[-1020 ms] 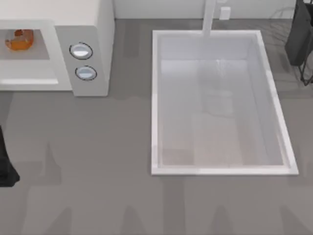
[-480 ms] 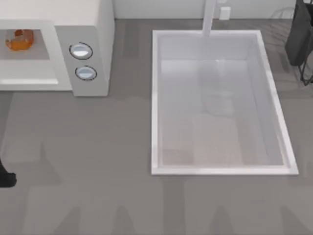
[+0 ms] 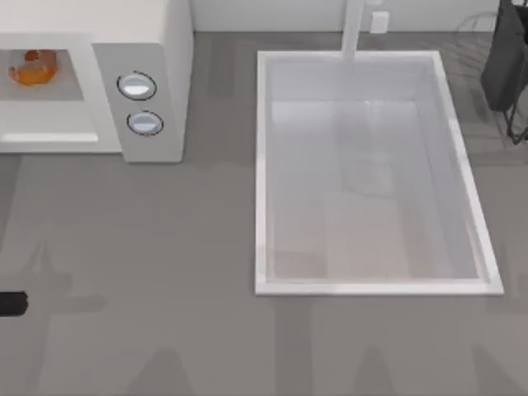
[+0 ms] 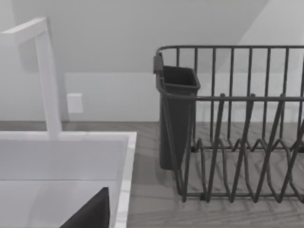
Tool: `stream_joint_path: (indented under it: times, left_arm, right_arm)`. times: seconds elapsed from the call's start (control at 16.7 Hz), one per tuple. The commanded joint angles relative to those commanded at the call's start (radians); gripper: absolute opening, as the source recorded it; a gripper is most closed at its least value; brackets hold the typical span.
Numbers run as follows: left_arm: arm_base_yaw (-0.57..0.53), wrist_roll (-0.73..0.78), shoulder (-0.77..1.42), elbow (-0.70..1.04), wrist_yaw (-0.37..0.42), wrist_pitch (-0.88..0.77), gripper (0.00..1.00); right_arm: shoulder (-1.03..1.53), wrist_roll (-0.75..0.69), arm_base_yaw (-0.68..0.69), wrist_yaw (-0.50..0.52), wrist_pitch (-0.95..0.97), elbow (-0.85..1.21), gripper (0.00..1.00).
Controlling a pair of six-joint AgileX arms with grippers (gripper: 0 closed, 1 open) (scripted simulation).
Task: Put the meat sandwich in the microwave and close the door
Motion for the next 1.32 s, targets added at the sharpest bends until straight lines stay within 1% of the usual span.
stream_joint_path:
  times: [0.54,0.72,0.96,1.32]
  left_arm:
    - [0.0,0.0,0.001,0.001,0.0,0.0,0.0]
    - [0.048,0.044,0.064,0.064,0.036,-0.035,0.0]
    - [0.207,0.183,0.299,0.273,0.14,-0.147,0.0]
    - [0.539,0.476,0.884,0.694,0.344,-0.392,0.0]
  right_arm:
    - [0.0,0.0,0.0,0.0,0.0,0.0,1.0]
    - [0.0,0.0,0.0,0.0,0.0,0.0,1.0]
    - [0.0,0.0,0.0,0.0,0.0,0.0,1.0]
    - [0.0,0.0,0.0,0.0,0.0,0.0,1.0]
